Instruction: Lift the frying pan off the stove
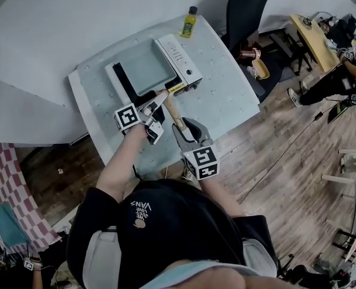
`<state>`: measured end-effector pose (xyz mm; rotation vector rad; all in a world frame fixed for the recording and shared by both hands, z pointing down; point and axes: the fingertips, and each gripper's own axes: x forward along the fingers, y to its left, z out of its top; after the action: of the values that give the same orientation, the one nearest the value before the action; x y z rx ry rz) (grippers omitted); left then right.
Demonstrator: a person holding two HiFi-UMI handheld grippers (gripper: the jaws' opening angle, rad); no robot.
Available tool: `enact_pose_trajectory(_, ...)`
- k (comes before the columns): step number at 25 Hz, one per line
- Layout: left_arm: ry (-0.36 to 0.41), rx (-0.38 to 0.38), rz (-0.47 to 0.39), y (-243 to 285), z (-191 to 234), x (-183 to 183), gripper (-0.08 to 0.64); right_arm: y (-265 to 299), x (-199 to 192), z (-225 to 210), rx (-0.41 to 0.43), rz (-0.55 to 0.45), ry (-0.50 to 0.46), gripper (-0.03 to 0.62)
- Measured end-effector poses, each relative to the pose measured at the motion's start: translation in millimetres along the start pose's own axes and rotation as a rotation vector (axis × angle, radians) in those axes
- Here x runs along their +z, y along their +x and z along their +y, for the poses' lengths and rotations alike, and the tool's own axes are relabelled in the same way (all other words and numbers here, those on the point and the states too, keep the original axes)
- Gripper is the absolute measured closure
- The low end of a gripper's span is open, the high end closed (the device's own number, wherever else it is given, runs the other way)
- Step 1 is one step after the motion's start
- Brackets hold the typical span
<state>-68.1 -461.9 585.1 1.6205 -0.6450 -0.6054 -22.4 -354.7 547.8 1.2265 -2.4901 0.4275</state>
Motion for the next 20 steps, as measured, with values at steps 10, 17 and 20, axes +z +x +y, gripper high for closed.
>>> enact_pose_trajectory(10, 0.046, -0.052, 0.040, 21, -2, 1, 0.310, 0, -1, -1, -0.044, 0.001, 0.013, 0.457)
enact_pose_trajectory(17, 0.017, -0.042, 0.056, 19, 0, 2, 0.356, -1, -2, 1, -0.083, -0.003, 0.020, 0.457)
enact_pose_trajectory(20, 0.016, -0.037, 0.085, 17, -2, -1, 0.367, -3, -2, 6, -0.113, -0.014, 0.036, 0.457)
